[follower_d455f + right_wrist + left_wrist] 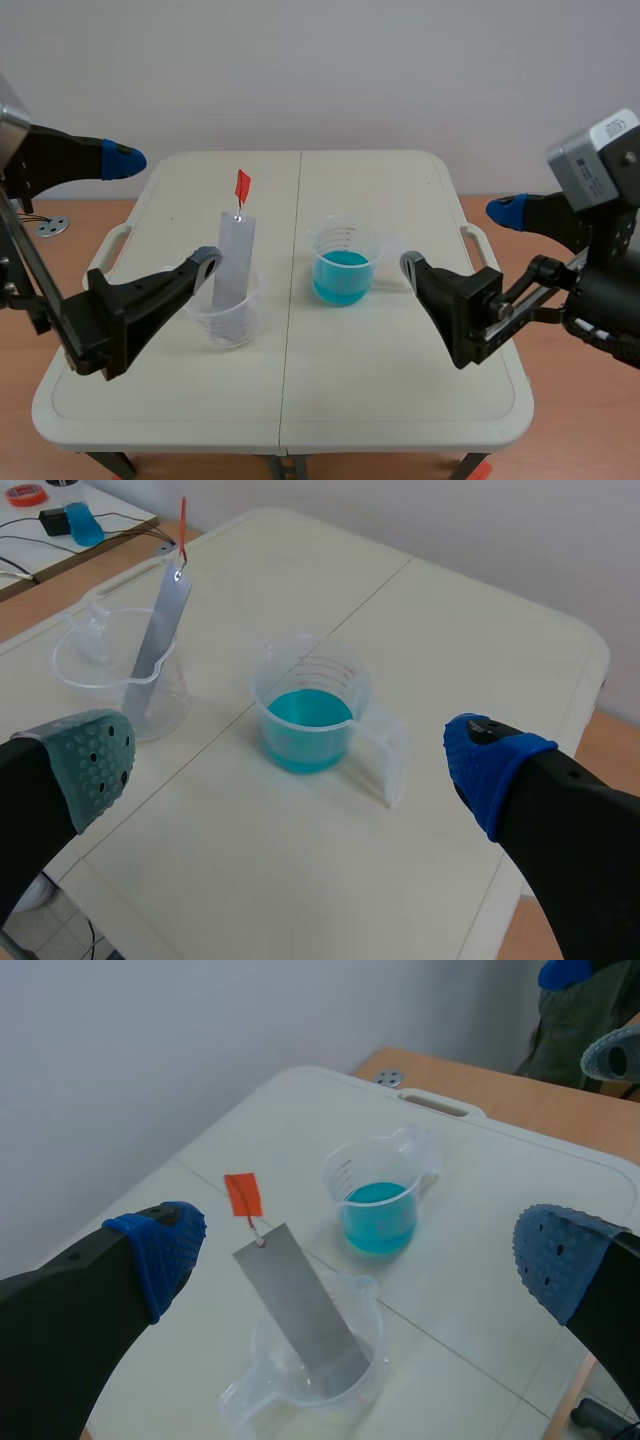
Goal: Hold the metal plate by the orange handle, dip it into the blue solution, take it out and point at it, then put the plate back in the beaker on the left.
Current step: 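Return to the home posture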
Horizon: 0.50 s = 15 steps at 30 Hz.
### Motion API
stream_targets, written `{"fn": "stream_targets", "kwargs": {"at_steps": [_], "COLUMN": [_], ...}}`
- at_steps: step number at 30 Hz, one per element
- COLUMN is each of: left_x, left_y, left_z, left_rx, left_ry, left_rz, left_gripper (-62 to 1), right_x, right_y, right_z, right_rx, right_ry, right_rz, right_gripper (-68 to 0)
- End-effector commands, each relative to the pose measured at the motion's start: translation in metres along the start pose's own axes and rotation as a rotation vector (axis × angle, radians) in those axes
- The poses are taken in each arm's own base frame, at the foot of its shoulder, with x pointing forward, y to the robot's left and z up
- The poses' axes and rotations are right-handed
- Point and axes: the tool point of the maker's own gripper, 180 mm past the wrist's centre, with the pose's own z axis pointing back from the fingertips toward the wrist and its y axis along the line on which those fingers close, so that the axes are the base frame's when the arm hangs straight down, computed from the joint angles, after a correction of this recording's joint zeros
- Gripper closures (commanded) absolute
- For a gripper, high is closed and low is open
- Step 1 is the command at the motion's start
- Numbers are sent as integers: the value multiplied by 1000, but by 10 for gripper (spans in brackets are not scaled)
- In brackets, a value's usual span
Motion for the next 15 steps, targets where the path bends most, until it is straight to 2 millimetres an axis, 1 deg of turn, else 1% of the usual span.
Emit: {"fn": "stream_targets", "kwargs": {"at_steps": [1,4,8,15], "left_x": [4,3,-2,-8], "left_y": [0,-7,-10,-9], "left_z": [-1,-3,-5,-5], "left_rx": [8,2,5,16], "left_ry": [-19,-24,-7,9], "left_rz": [16,42,64,79], "left_gripper": [-623,-623,-623,-623], "right_x": [14,14,17,15], "right_y": [-2,1,-2,-4], "right_z": [3,9,14,16], "right_rx": [-7,-10,-29,-25], "right_ry": [-52,-77,-107,-94], "right_rz": [4,-12,-17,-2], "right_gripper": [-644,-644,-644,-644]}}
